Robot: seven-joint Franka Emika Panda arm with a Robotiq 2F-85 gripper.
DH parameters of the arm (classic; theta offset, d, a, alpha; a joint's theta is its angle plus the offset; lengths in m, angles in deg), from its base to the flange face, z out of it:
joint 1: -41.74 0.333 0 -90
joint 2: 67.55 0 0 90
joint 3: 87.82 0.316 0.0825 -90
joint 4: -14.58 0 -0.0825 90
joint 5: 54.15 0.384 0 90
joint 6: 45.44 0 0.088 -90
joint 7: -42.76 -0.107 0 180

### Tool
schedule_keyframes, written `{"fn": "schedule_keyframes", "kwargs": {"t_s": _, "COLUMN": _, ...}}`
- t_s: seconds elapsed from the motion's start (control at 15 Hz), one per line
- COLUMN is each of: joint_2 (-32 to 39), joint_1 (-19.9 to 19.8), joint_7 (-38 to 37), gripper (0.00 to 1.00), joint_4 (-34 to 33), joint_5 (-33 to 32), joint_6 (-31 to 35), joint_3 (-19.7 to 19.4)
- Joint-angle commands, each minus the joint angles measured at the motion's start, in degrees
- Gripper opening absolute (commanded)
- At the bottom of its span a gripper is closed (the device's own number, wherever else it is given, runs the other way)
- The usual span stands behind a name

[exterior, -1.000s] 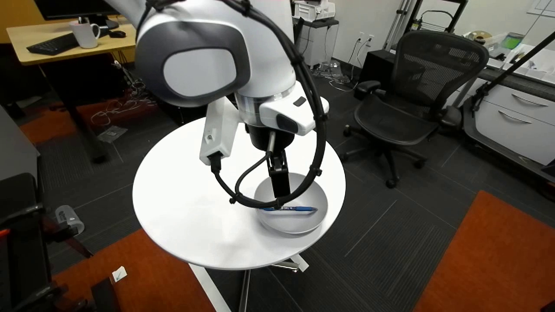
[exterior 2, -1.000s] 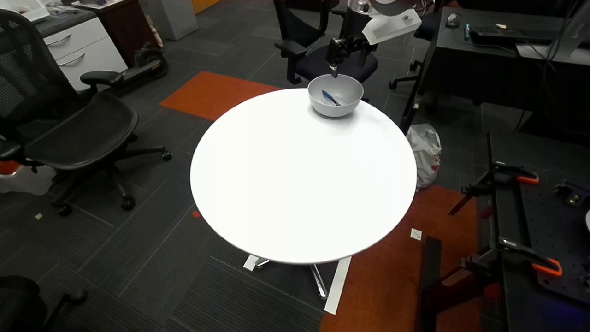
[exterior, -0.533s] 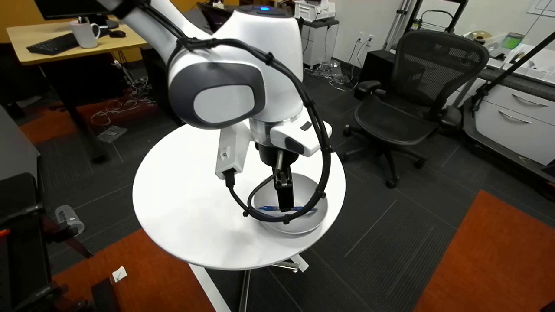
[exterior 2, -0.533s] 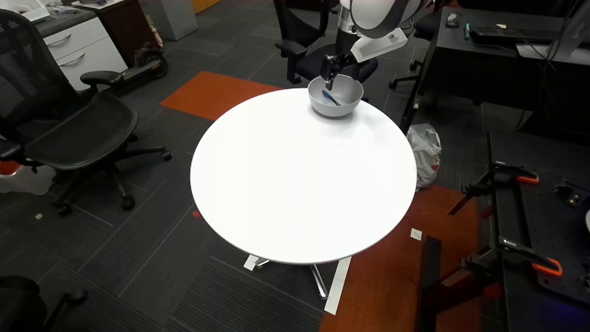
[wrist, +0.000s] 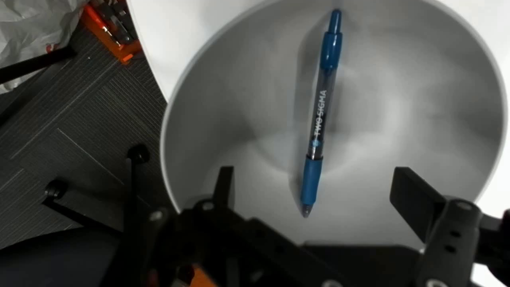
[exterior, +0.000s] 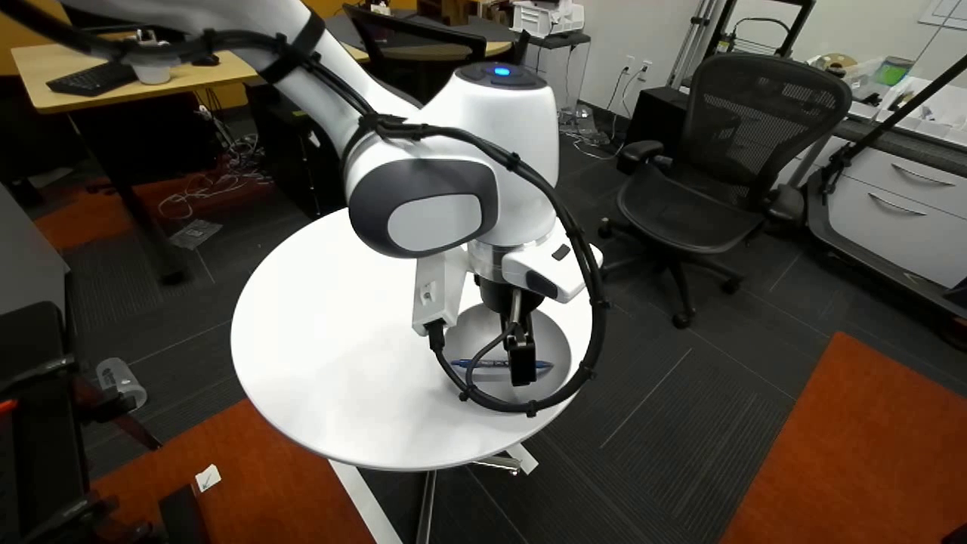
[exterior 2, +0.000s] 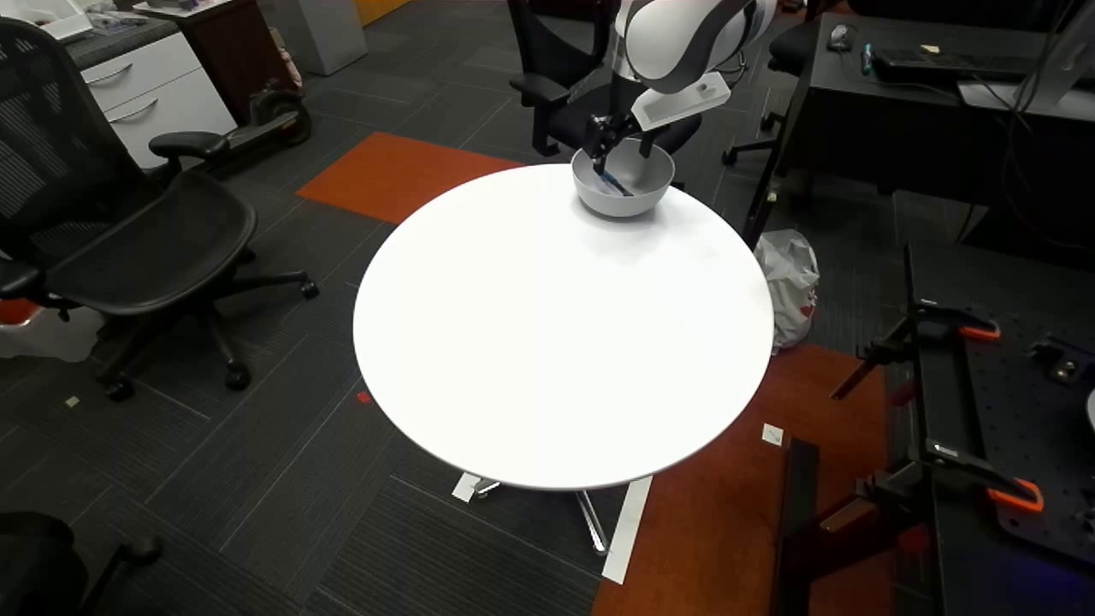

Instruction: Remove the pen from the grey bowl

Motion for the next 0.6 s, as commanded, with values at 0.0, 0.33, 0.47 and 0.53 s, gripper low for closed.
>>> {"fn": "schedule_keyframes", "kwargs": {"t_s": 0.0, "joint_2": 3.25, "joint_1": -1.48, "joint_7": 0.13, "gripper": 1.00, "joint_4": -4.77, "joint_5": 1.40, "joint_6": -1.98, "joint_3": 1.14}}
{"fn": "schedule_keyframes", "kwargs": {"t_s": 0.33, "joint_2": 5.95, "joint_1": -1.76, "joint_7": 0.25, "gripper": 1.00, "joint_4": -7.65, "joint_5": 1.29, "joint_6": -3.11, "joint_3": 1.40}}
{"fn": "schedule_keyframes", "kwargs": {"t_s": 0.47, "joint_2": 6.79, "joint_1": -1.79, "joint_7": 0.33, "gripper": 0.75, "joint_4": -8.49, "joint_5": 1.26, "joint_6": -3.41, "joint_3": 1.45}}
{"fn": "schedule_keyframes", "kwargs": {"t_s": 0.53, "joint_2": 7.12, "joint_1": -1.79, "joint_7": 0.33, "gripper": 0.74, "joint_4": -8.81, "joint_5": 1.21, "joint_6": -3.64, "joint_3": 1.42}}
